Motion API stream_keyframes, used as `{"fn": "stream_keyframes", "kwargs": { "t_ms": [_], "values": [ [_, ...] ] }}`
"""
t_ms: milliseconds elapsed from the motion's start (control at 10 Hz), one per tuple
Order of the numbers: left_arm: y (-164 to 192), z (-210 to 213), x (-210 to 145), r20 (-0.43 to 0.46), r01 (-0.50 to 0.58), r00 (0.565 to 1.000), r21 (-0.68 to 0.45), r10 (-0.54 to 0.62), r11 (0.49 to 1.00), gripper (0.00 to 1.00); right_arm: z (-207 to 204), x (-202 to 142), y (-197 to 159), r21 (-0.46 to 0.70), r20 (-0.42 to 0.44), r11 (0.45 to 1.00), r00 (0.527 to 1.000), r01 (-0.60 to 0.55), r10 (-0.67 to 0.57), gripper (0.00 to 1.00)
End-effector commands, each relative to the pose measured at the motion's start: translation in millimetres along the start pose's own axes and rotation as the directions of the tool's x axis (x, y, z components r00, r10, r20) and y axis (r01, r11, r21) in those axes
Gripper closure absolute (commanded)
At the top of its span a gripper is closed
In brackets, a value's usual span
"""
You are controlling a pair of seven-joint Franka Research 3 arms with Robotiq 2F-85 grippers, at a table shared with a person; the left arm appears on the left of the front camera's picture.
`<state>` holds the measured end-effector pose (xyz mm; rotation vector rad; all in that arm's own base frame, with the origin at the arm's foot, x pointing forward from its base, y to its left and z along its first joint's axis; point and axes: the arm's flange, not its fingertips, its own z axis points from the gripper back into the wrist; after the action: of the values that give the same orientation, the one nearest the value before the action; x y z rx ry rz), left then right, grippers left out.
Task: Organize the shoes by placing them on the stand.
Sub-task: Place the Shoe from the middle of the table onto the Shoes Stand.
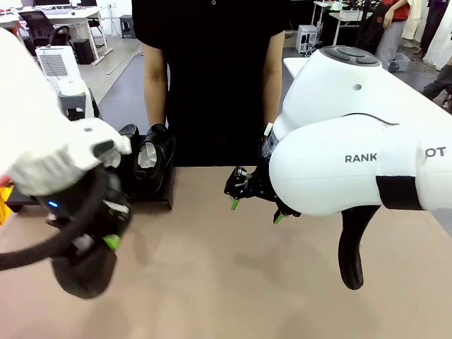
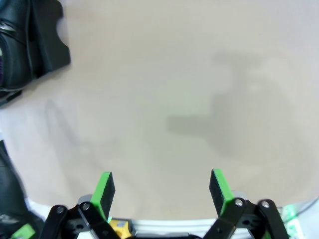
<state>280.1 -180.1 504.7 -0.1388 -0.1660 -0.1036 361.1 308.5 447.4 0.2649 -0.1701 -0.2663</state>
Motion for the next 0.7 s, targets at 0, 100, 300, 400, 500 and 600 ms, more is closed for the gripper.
{"fn": "stream_keyframes", "kwargs": {
  "t_ms": [0, 100, 300, 400, 500, 600],
  "values": [
    [32.3, 15.2, 21.8, 0.145, -0.012, 0.989, 0.014, 0.01, 1.0, 1.0, 2.5, 2.5, -0.9, 0.009, -0.015, 1.0, 1.0, -0.014, 0.014, 0.0],
    [43.7, 16.5, 40.4, 0.2, -0.017, 0.98, 0.023, 0.013, 1.0, 1.0, 2.5, 2.5, -0.9, 0.009, -0.015, 1.0, 1.0, -0.014, 0.014, 0.0],
    [58.1, 17.0, 75.7, 0.304, -0.025, 0.952, 0.01, 0.021, 1.0, 1.0, 2.5, 2.5, -0.9, 0.009, -0.015, 1.0, 1.0, -0.014, 0.014, 0.0],
    [61.5, 24.2, 83.1, 0.284, -0.105, 0.951, -0.065, 0.119, 0.992, 1.0, 2.5, 2.5, -0.9, 0.009, -0.015, 1.0, 1.0, -0.014, 0.014, 0.0],
    [60.5, 24.5, 53.0, 0.256, -0.042, 0.966, 0.016, 0.036, 0.999, 1.0, 2.5, 2.5, -0.9, 0.009, -0.015, 1.0, 1.0, -0.014, 0.014, 0.0],
    [60.5, 24.5, 53.0, 0.256, -0.042, 0.966, 0.016, 0.036, 0.999, 1.0, 2.5, 2.5, -0.9, 0.009, -0.015, 1.0, 1.0, -0.014, 0.014, 0.0]
  ]
}}
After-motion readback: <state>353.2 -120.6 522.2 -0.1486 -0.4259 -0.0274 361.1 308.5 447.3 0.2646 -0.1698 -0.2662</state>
